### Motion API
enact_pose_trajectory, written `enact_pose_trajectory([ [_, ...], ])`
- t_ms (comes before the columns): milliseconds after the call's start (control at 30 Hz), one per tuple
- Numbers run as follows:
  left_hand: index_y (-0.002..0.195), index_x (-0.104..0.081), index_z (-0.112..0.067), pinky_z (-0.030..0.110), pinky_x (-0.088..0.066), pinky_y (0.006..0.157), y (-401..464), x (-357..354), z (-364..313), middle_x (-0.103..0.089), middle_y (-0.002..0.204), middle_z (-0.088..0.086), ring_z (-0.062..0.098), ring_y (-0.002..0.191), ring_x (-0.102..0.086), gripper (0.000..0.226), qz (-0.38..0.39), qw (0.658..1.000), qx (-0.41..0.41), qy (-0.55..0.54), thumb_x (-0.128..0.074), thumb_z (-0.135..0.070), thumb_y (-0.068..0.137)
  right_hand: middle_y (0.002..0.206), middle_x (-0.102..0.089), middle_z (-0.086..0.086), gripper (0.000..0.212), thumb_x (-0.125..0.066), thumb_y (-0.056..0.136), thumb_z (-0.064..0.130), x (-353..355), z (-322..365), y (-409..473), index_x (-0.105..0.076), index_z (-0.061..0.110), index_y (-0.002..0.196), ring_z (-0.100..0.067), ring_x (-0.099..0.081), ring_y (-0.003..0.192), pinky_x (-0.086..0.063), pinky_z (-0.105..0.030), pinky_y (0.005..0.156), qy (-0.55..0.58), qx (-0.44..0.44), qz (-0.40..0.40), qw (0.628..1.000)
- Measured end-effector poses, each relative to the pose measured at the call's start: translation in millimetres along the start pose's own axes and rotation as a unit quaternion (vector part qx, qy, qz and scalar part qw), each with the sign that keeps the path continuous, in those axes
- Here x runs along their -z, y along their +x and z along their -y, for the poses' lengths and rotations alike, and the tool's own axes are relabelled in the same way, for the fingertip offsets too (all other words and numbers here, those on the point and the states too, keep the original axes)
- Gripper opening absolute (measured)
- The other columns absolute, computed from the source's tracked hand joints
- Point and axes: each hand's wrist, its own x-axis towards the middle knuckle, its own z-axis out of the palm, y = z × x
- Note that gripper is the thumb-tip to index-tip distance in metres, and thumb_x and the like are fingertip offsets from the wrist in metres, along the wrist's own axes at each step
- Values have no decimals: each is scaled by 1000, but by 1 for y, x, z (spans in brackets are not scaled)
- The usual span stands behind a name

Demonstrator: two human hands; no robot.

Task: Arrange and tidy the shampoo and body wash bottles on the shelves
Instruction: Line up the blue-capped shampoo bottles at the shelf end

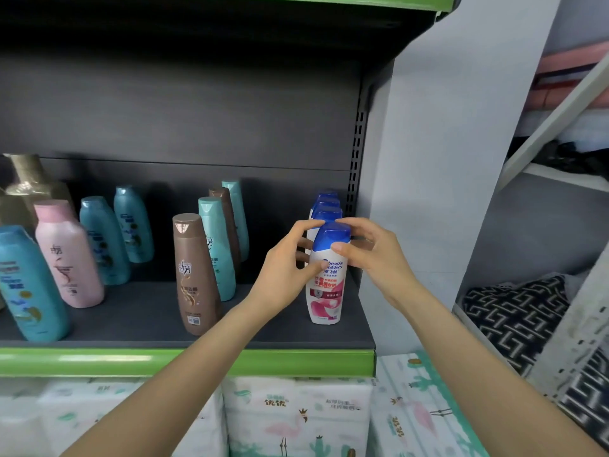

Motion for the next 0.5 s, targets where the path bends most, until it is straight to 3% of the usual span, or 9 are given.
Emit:
enact_pose_trajectory([
  [133, 129, -42, -33, 14, -53, 71, 1, 5, -1, -59, 101, -9, 5, 88, -63, 56, 22, 1000, 18, -7, -69, -18, 83, 115, -65, -2, 31, -66, 87, 12, 4, 6, -2, -60, 17, 118, -15, -64, 102, -57, -31, 81, 0, -6, 11, 1000],
  [267, 122, -48, -29, 30, -56, 78, 14, 21, -6, -62, 105, -4, 11, 90, -65, 41, -8, 996, 66, -61, -64, -19, 86, 105, -67, 1, 19, -53, 96, 26, 12, 16, 11, -61, 16, 111, -12, -65, 96, -53, -31, 83, 24, -39, -54, 997],
  [367, 110, -56, -24, 30, -55, 77, 32, 28, -6, -64, 99, -3, 17, 93, -64, 22, -59, 995, 65, -51, -57, -13, 90, 105, -66, -1, 16, -54, 96, 23, 16, 17, 30, -63, 16, 108, -17, -64, 99, -51, -28, 79, -14, -32, -91, 995],
  [500, 111, -59, -16, 33, -52, 83, 61, 23, -1, -63, 94, -3, 15, 91, -60, 22, -51, 996, 79, 5, -59, -15, 90, 102, -65, -3, 21, -60, 92, 16, 15, 13, 53, -64, 14, 112, -18, -60, 95, -52, -29, 78, -82, -39, -66, 994],
])
